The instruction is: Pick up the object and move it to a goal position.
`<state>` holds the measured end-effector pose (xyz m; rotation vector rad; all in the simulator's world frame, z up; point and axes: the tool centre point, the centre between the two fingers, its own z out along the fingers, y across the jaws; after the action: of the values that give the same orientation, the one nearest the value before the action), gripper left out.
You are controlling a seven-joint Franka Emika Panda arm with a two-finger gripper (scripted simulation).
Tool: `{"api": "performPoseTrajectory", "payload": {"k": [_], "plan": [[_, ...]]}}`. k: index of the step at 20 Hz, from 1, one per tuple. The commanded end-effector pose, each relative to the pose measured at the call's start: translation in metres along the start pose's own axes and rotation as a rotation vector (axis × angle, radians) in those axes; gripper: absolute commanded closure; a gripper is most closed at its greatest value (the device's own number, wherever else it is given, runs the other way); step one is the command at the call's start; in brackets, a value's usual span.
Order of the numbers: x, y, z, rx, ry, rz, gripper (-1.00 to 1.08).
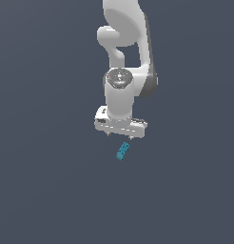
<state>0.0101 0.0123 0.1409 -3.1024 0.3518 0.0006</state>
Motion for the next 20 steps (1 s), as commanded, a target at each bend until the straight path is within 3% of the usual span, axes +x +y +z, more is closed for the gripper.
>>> {"api": "performPoseTrajectory", "payload": {"k": [1, 11, 20], "plan": [[0.002, -0.004, 0.012, -0.002, 0.000, 0.056, -0.92], [0.007, -0.017, 0.053, -0.013, 0.003, 0.249, -0.92], [0.008, -0.022, 0.069, -0.018, 0.006, 0.320, -0.92]]}}
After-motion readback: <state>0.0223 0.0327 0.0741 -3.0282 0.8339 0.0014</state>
